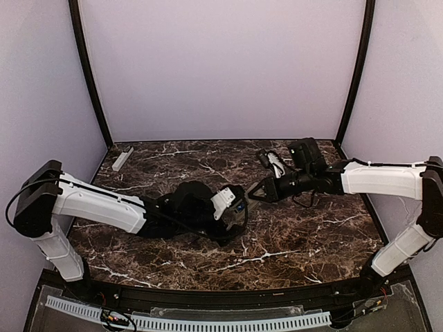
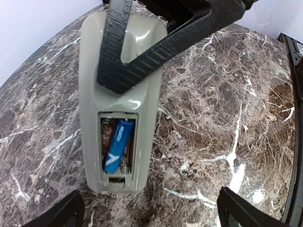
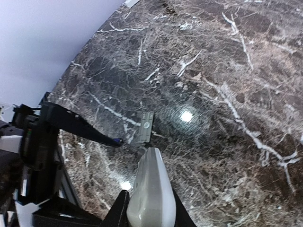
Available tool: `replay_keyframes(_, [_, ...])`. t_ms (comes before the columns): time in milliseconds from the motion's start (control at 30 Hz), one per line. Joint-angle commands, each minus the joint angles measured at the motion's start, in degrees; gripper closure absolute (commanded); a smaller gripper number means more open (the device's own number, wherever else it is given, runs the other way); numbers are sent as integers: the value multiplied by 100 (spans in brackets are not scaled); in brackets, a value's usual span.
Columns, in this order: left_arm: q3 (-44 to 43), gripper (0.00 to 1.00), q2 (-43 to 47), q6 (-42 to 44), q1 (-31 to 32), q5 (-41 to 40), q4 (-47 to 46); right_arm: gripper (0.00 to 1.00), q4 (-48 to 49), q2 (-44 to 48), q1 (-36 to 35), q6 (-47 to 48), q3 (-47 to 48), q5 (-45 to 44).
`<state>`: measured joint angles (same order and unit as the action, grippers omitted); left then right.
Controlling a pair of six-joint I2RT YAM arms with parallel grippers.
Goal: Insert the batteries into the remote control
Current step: Pass from the left arm to the right, then adjust the remote control without the battery cover.
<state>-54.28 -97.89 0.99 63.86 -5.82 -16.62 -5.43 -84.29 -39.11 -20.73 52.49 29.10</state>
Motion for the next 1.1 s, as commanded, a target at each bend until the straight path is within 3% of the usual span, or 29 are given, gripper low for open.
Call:
replay_keyframes(0, [407,1,706,-354,-95,-513,262,100,-548,-322,-403,1147,413,-1698])
replay_keyframes(333, [1229,1,1324,-857,-272,-1019,390,100,-642,-1230,-1999,2693,1152,-5061])
replay_keyframes(600, [1262,2,1381,-951,-315,-1245,519,100,-132,-1213,-2699,3488,1029,-6232])
replay_keyframes(733, [1206,1,1339,-891,-325,-1140,543,100,-95,-1330,-2716,3651,1114,-6627])
replay_keyframes(800, [1175,1,1353,-808,-322,-1118,632,100,-333,-1103,-2493,3311,1171,-6267])
replay_keyframes(900, [1105,3,1407,-617,-329,-1019,898,100,-861,-518,-1787,2399,1201,-4917])
replay_keyframes(1067, [540,20,1089,-587,-330,-195,1686,100,-1241,212,-522,1059,694,-2579])
